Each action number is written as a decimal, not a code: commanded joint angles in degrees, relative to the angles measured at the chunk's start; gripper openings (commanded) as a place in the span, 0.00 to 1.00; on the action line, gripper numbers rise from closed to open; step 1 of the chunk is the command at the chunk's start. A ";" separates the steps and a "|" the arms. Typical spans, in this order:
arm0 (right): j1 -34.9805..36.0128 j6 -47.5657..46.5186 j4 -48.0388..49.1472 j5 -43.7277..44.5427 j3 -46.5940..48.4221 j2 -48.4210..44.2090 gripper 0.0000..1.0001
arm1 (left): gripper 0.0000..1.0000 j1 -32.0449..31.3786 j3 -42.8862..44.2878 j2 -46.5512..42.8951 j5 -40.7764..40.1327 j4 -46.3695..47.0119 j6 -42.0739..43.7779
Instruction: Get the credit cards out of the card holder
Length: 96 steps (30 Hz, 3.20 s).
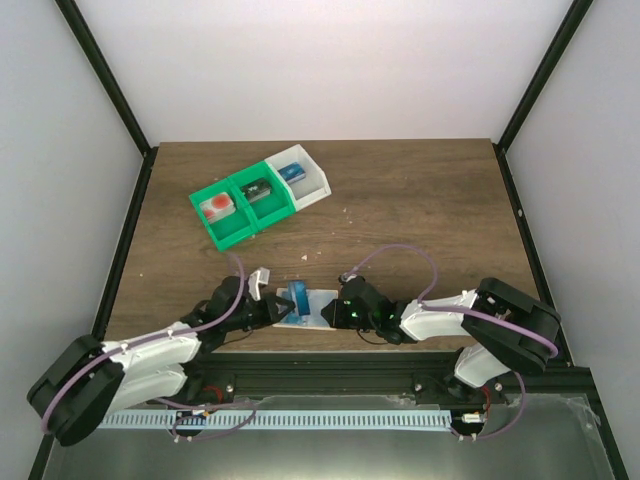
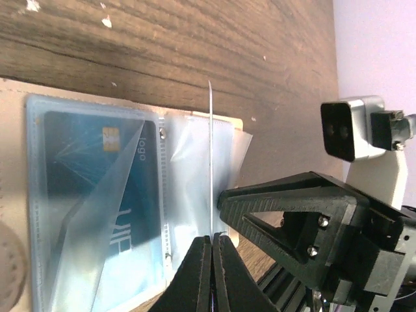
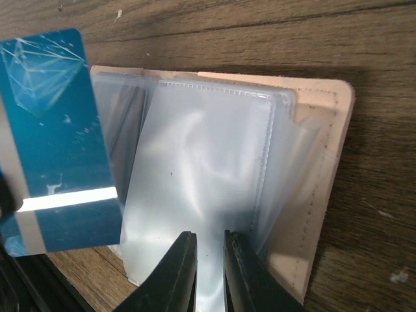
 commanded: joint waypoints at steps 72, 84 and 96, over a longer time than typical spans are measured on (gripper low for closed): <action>-0.15 -11.30 -2.86 -13.44 2.03 -38.49 0.00 | 0.46 0.15 3.23 -23.13 14.94 -3.26 -0.10; 1.18 -61.92 16.30 2.99 -7.60 -36.40 0.01 | 0.65 0.15 15.17 -31.02 3.27 -21.47 -13.00; 4.46 -99.32 33.96 9.68 -5.40 -21.93 0.00 | 0.60 0.02 13.68 -29.31 6.93 -17.41 -24.31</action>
